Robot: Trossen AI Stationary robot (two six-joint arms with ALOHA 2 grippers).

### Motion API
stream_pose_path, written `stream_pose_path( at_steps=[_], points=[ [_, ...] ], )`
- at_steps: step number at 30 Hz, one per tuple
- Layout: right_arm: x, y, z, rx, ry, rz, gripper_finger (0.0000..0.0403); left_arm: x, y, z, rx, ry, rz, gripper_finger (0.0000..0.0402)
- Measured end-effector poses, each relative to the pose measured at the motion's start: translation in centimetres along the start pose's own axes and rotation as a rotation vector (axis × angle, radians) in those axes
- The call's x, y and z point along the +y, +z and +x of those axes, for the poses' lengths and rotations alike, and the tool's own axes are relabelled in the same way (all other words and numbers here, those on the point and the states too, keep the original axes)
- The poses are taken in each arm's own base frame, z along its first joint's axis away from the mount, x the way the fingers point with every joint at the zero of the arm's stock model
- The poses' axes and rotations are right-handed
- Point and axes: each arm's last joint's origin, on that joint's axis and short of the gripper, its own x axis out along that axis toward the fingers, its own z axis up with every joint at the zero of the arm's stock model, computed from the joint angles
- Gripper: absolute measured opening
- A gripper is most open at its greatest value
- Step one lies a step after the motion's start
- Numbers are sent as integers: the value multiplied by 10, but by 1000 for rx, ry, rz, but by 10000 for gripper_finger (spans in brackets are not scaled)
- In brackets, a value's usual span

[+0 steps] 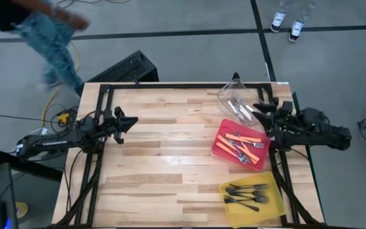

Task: Sort silverware by color (type)
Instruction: Return to Home Position

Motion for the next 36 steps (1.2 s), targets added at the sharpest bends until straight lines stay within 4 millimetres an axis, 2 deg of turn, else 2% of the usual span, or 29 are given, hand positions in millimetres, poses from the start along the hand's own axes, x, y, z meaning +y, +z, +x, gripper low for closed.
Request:
stream_pose_path(
  at_steps=[3, 5, 7, 10, 13, 22, 30, 36],
  points=[
    [-3, -5, -2, -13, -22, 2, 232, -1, -5, -6, 47, -15, 5, 13],
    [-5, -17, 1, 17, -36, -10, 232, -1, -6, -10, 51, -5, 7, 13],
    [-8, -40, 7, 92, -51, -35, 232, 0, -8, -10, 60, 40, 16, 13],
    [-10, -70, 16, 54, -33, -18, 232, 2, -9, -10, 46, 129, 44, 13],
    [-13, -94, 20, 30, 0, -33, 232, 1, -9, -11, 40, 136, 68, 13],
    [-6, -99, 18, 73, 84, -101, 232, -4, -12, -11, 83, 47, 141, 13],
    [-5, -100, 18, 87, 90, -129, 232, -10, -17, -12, 147, -89, 121, 13],
    [-5, -101, 18, 89, 90, -130, 232, -11, -15, -12, 111, -65, 182, 13]
  ],
)
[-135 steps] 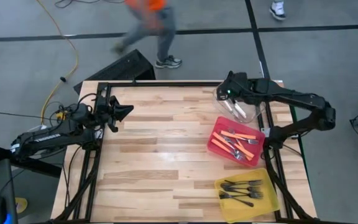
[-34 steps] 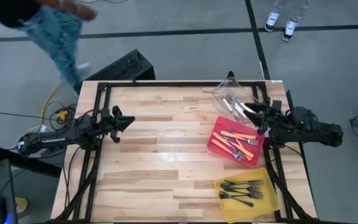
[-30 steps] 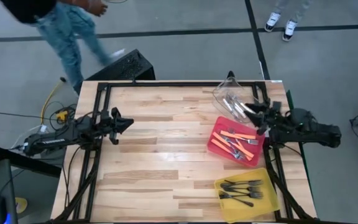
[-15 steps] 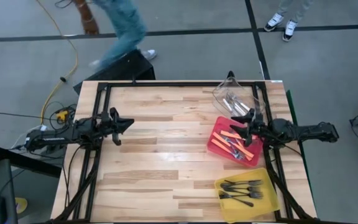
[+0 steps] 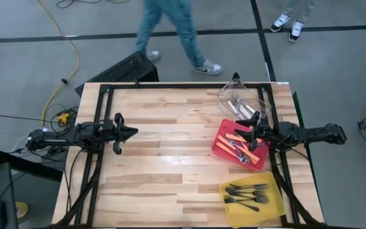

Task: Sort silverware by color (type)
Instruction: Return to Home Position

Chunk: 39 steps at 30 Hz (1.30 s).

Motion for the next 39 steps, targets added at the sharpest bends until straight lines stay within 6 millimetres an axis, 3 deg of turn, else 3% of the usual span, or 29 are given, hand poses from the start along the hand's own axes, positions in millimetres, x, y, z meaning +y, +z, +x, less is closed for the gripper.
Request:
stream_pose_path(
  at_steps=[39],
  points=[
    [0, -1, 0, 5, 1, -2, 232, 0, -2, 0, 30, 3, 7, 13]
  ],
)
